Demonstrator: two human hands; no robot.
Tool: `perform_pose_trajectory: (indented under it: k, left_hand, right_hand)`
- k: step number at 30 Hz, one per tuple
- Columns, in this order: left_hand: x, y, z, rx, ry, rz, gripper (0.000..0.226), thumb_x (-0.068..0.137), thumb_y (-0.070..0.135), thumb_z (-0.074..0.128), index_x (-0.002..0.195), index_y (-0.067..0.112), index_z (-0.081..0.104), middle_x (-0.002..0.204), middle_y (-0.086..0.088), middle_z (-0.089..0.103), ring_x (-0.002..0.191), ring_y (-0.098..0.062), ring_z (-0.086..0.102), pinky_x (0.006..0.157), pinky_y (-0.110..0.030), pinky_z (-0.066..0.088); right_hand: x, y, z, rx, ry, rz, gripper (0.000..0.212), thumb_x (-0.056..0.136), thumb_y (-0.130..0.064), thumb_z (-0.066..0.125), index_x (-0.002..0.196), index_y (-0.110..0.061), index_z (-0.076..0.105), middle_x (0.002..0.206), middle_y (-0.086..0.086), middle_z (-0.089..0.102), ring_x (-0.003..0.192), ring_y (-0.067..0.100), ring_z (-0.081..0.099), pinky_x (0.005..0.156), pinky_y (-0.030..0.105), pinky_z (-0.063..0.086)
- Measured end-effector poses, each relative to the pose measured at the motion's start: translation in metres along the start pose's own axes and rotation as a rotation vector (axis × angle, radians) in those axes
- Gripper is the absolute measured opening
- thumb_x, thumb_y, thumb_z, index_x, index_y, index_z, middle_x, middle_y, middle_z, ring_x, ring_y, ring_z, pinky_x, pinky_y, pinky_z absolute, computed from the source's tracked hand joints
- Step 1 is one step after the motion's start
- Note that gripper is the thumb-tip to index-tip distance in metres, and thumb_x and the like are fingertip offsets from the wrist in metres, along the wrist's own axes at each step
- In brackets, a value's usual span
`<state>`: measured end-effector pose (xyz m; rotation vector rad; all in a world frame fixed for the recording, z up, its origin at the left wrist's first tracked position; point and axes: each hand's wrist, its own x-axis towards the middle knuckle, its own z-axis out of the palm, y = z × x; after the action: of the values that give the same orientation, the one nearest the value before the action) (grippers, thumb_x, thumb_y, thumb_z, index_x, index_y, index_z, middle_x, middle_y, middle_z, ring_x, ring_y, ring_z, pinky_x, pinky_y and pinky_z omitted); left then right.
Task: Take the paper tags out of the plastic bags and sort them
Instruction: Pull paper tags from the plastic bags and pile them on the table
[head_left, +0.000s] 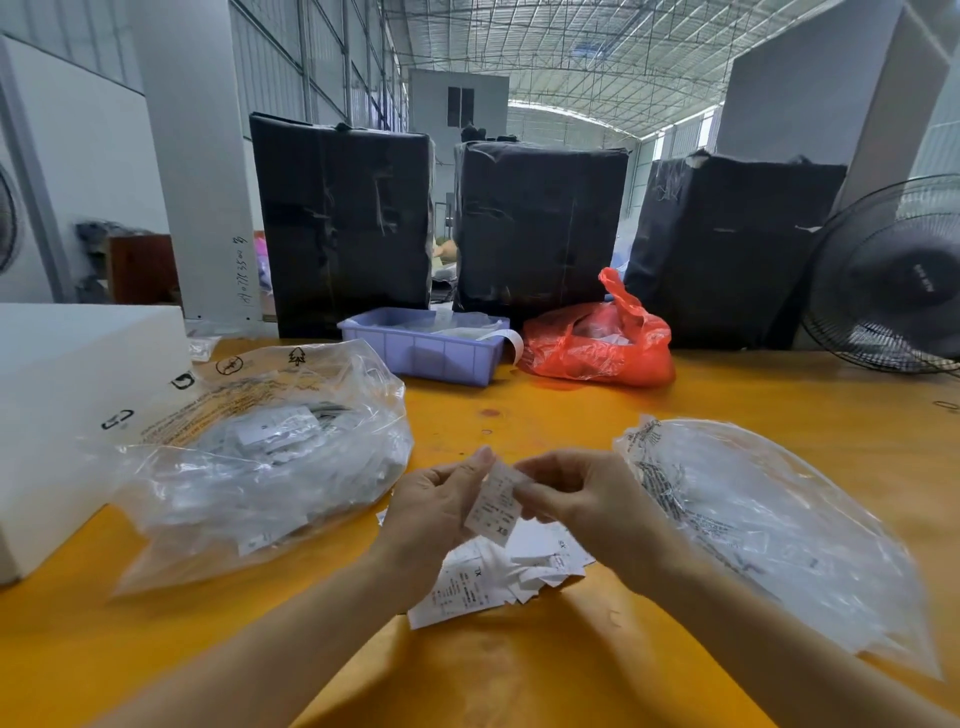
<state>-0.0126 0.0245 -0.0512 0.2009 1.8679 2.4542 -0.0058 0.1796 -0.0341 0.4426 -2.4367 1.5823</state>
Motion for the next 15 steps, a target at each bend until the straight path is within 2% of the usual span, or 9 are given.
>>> perform_pose_trajectory:
  k: [3,6,9,11,13,15]
  left_hand:
    - [0.005,0.002,-0.007,0.077,-0.028,-0.043,0.029,0.074,0.031,0.067,0.085,0.005,0.073,0.084,-0.018,0.072,0.071,-0.022,0.066,0.061,-0.025,0.055]
    - [0.008,0.000,-0.012,0.166,-0.027,-0.057,0.016,0.078,0.018,0.070,0.086,0.005,0.073,0.078,-0.012,0.074,0.067,-0.017,0.066,0.058,-0.020,0.055]
    - [0.008,0.001,-0.011,0.268,-0.013,-0.042,0.012,0.080,0.013,0.070,0.086,0.003,0.072,0.073,-0.008,0.074,0.058,-0.011,0.066,0.054,-0.017,0.052]
    - [0.008,0.006,-0.012,0.325,0.007,-0.011,0.008,0.081,0.013,0.070,0.083,0.005,0.072,0.068,-0.005,0.073,0.053,-0.008,0.065,0.050,-0.016,0.049]
    - [0.011,0.018,-0.018,0.385,0.061,0.058,0.004,0.083,0.012,0.069,0.081,0.008,0.070,0.065,-0.002,0.072,0.050,-0.005,0.062,0.046,-0.014,0.046]
    - [0.017,0.036,-0.034,0.469,0.185,0.172,0.006,0.083,0.012,0.070,0.078,0.011,0.069,0.066,-0.003,0.070,0.046,-0.001,0.058,0.043,-0.013,0.043]
  right_hand:
    - [0.002,-0.001,-0.007,0.113,0.013,0.104,0.007,0.084,-0.004,0.067,0.089,0.000,0.070,0.074,0.013,0.071,0.058,0.011,0.062,0.058,0.021,0.050]
    - [0.002,0.001,-0.011,0.163,0.031,0.157,0.005,0.086,-0.004,0.065,0.084,-0.003,0.070,0.071,0.012,0.070,0.057,0.012,0.063,0.056,0.020,0.051]
    - [0.002,0.000,-0.015,0.145,0.051,0.150,0.007,0.087,-0.003,0.063,0.085,0.000,0.069,0.071,0.013,0.071,0.054,0.012,0.064,0.055,0.020,0.052]
    - [0.002,-0.001,-0.025,0.068,0.148,0.075,0.009,0.088,-0.006,0.062,0.084,-0.002,0.070,0.071,0.012,0.071,0.053,0.012,0.065,0.052,0.021,0.053]
    - [0.002,0.001,-0.047,-0.054,0.324,-0.022,0.012,0.088,-0.007,0.062,0.079,-0.010,0.070,0.067,0.006,0.071,0.052,0.012,0.065,0.051,0.022,0.053]
    - [-0.001,0.011,-0.078,-0.320,0.492,-0.079,0.014,0.086,-0.005,0.063,0.074,-0.011,0.069,0.063,0.001,0.069,0.051,0.011,0.065,0.052,0.027,0.052]
